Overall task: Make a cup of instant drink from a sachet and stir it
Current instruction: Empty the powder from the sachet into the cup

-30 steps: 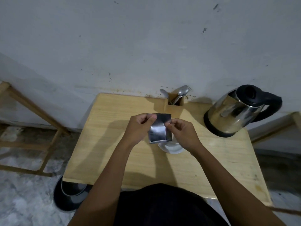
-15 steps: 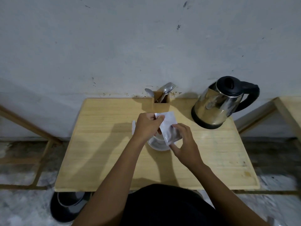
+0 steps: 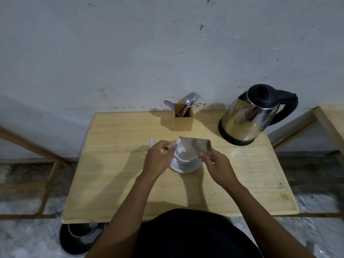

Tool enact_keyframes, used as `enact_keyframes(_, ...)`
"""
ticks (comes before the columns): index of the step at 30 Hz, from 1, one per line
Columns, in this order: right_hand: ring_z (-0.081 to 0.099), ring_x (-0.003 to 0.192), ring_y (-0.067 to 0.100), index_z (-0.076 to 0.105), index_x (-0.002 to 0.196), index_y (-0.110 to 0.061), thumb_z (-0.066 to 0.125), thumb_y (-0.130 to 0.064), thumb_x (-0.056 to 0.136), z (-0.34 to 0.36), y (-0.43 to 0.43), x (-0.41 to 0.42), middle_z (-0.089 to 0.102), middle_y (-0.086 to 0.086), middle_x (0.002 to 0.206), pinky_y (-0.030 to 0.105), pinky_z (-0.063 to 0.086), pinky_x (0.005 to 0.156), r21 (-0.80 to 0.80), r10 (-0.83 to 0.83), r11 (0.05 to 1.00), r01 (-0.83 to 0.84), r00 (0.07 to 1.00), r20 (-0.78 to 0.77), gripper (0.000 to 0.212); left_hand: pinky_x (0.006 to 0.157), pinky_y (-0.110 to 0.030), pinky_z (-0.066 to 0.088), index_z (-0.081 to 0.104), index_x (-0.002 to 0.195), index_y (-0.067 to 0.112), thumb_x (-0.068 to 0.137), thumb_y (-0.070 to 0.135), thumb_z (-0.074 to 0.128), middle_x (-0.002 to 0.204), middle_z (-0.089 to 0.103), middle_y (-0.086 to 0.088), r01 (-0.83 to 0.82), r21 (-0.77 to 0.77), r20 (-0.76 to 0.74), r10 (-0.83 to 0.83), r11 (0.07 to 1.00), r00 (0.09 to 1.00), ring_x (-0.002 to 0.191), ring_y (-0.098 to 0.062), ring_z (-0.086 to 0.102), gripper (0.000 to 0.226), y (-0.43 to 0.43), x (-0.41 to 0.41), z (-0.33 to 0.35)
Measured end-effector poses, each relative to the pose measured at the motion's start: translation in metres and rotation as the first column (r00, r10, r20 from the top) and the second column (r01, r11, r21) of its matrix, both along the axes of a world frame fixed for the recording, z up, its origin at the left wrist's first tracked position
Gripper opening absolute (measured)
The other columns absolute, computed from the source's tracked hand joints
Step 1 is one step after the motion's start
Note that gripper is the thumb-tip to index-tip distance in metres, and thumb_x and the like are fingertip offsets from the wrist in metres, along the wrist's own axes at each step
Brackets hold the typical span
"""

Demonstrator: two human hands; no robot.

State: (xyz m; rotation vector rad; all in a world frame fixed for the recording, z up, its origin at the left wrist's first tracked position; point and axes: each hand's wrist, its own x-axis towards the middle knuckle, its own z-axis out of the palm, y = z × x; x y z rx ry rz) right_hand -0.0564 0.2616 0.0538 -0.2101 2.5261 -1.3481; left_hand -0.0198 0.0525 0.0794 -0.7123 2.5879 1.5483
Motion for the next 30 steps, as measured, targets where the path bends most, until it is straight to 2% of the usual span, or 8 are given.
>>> enact_keyframes(3,0.063,0.093,0.011,0.066,0.104,-0.019,0.048,-0.036,0.099,0.003,-0.002,-0.006,0.069,-0.005,0.098,0.032,0.050,0.078,0.038,0.021,0.999,-0.024,0.997,0.078,0.025,0.085,-0.029,0.047,0.058,0.124,0.019,0.085,0.036,0.064,0.123,0.063,0.001,0.193,-0.033,0.160,-0.185,0.981,0.970,0.110,-0.020,0.059,0.043,0.000,0.007,-0.021)
enact_keyframes(6,0.058,0.089,0.017,0.059,0.097,-0.014,0.041,-0.030,0.100,0.005,-0.006,-0.011,0.061,0.001,0.098,0.037,0.048,0.079,0.122,0.038,0.991,-0.048,0.996,0.084,0.024,0.093,-0.037,0.050,0.061,0.121,0.018,0.083,0.028,0.066,0.124,0.065,0.000,0.238,-0.057,0.164,-0.226,0.969,0.960,0.114,-0.020,0.060,0.040,0.003,0.006,-0.036)
enact_keyframes(9,0.055,0.080,0.014,0.055,0.090,-0.016,0.044,-0.026,0.099,0.007,-0.010,-0.017,0.055,-0.003,0.088,0.030,0.043,0.066,0.195,0.050,0.979,-0.054,0.998,0.025,0.018,0.074,-0.039,0.055,0.069,0.096,0.014,0.082,0.026,0.065,0.092,0.072,-0.003,0.243,-0.125,0.139,-0.226,0.962,0.964,0.084,-0.019,0.065,0.019,0.000,0.002,-0.046)
enact_keyframes(11,0.052,0.075,0.011,0.053,0.087,-0.021,0.050,-0.024,0.097,0.010,-0.010,-0.020,0.054,-0.007,0.082,0.028,0.038,0.061,0.235,0.073,0.970,-0.059,0.996,-0.051,0.011,0.055,-0.032,0.044,0.062,0.073,0.006,0.084,0.023,0.063,0.059,0.057,-0.001,0.256,-0.119,0.126,-0.241,0.959,0.962,0.055,-0.014,0.051,0.020,-0.002,0.000,-0.048)
enact_keyframes(13,0.055,0.077,0.011,0.055,0.098,-0.027,0.056,-0.026,0.094,0.014,-0.009,-0.023,0.058,-0.009,0.083,0.028,0.039,0.062,0.277,0.091,0.959,-0.060,0.991,-0.101,0.005,0.051,-0.028,0.030,0.055,0.066,0.000,0.086,0.017,0.059,0.051,0.044,-0.002,0.258,-0.099,0.093,-0.249,0.961,0.964,0.048,-0.011,0.037,0.027,-0.004,-0.001,-0.048)
enact_keyframes(16,0.058,0.082,0.010,0.051,0.116,-0.033,0.064,-0.029,0.090,0.020,-0.008,-0.029,0.064,-0.011,0.088,0.028,0.041,0.062,0.312,0.112,0.948,-0.066,0.985,-0.132,0.029,0.053,-0.028,0.028,0.054,0.068,-0.006,0.087,0.013,0.057,0.055,0.044,-0.010,0.276,-0.076,0.074,-0.271,0.958,0.960,0.052,-0.014,0.035,0.027,-0.010,-0.005,-0.049)
enact_keyframes(23,0.057,0.076,0.008,0.064,0.104,-0.031,0.062,-0.028,0.091,0.029,-0.004,-0.039,0.057,-0.021,0.074,0.028,0.042,0.062,0.382,0.195,0.919,-0.095,0.953,-0.234,0.014,0.065,-0.044,0.047,0.053,0.071,-0.006,0.086,0.009,0.052,0.069,0.059,-0.024,0.301,-0.080,0.051,-0.298,0.950,0.953,0.068,-0.033,0.055,0.021,-0.017,-0.012,-0.057)
enact_keyframes(30,0.062,0.077,0.012,0.069,0.104,-0.024,0.061,-0.025,0.092,0.030,-0.001,-0.041,0.064,-0.015,0.079,0.027,0.042,0.063,0.394,0.212,0.914,-0.099,0.944,-0.253,0.015,0.080,-0.046,0.051,0.065,0.087,0.001,0.087,0.014,0.056,0.087,0.067,-0.020,0.314,-0.057,0.066,-0.310,0.948,0.948,0.084,-0.032,0.061,0.016,-0.019,-0.011,-0.054)
